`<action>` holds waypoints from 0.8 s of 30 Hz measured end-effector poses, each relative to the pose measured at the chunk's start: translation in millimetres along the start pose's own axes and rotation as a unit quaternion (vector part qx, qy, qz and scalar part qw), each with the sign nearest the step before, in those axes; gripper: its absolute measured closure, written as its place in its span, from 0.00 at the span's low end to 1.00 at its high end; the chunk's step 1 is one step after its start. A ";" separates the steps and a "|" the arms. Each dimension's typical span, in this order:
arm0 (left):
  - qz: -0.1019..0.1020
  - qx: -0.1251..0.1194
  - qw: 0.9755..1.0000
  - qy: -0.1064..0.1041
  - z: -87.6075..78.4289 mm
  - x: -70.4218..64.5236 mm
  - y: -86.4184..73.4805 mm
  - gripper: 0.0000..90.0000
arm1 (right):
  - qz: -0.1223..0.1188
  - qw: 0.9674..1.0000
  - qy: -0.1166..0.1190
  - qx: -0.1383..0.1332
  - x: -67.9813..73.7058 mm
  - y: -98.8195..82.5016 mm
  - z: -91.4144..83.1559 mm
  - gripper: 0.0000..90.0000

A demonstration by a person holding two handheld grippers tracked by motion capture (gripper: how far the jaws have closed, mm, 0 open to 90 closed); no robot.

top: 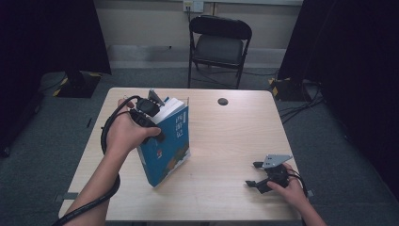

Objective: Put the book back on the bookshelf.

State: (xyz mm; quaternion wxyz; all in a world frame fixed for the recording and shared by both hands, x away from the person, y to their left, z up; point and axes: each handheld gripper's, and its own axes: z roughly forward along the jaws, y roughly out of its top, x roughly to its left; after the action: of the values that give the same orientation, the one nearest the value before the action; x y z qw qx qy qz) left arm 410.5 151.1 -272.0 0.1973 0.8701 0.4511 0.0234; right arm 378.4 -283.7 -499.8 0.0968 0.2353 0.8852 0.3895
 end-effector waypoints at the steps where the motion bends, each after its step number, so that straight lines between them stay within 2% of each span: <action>1: -0.002 -0.002 1.000 0.001 -0.1 0.7 -0.3 0.68 | 0.000 1.000 0.000 0.000 0.0 0.0 0.0 0.16; 4: -0.008 -0.002 1.000 0.006 -0.6 4.3 -0.7 0.68 | 0.000 1.000 0.000 0.000 -0.1 0.0 0.0 0.16; 5: -0.016 -0.004 1.000 0.006 -0.2 4.9 -0.9 0.68 | -0.001 1.000 -0.003 0.002 -0.1 0.1 -0.4 0.16; 8: -0.017 -0.004 1.000 0.011 -0.7 6.5 -1.2 0.68 | -0.001 1.000 -0.003 0.002 -0.1 0.1 -0.3 0.16; 12: -0.027 -0.005 1.000 0.010 -2.6 10.5 -0.9 0.68 | -0.001 1.000 -0.002 0.002 -0.2 0.1 -0.3 0.16; 14: -0.015 -0.002 1.000 0.013 -4.0 13.9 0.7 0.68 | -0.002 1.000 -0.003 0.001 -0.3 0.1 -0.3 0.16; 15: -0.033 -0.006 0.999 0.010 -3.2 13.5 0.8 0.68 | -0.001 1.000 -0.002 0.002 -0.3 0.1 -0.3 0.16; 16: -0.023 -0.004 1.000 0.012 -3.9 15.6 1.7 0.68 | -0.001 1.000 -0.002 0.002 -0.3 0.1 -0.3 0.16; 19: -0.037 -0.007 0.999 0.016 -3.6 14.4 3.7 0.68 | -0.001 1.000 -0.002 0.002 -0.3 0.1 -0.3 0.16; 20: -0.024 -0.004 1.000 0.017 -4.2 16.6 5.0 0.68 | -0.001 1.000 -0.002 0.002 -0.3 0.1 -0.3 0.16; 21: -0.037 -0.005 0.999 0.016 -3.9 15.7 5.3 0.68 | -0.001 1.000 -0.002 0.002 -0.3 0.1 -0.3 0.16; 24: -0.033 -0.003 0.999 0.020 -5.3 18.1 8.6 0.68 | 0.000 1.000 -0.002 0.002 -0.3 0.1 -0.4 0.16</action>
State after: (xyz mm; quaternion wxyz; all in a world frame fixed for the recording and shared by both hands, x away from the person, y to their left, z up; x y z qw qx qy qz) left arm 426.7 162.7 -266.5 0.1920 0.8537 0.4829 0.0357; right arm 378.5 -284.0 -499.5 0.0982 0.2359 0.8859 0.3872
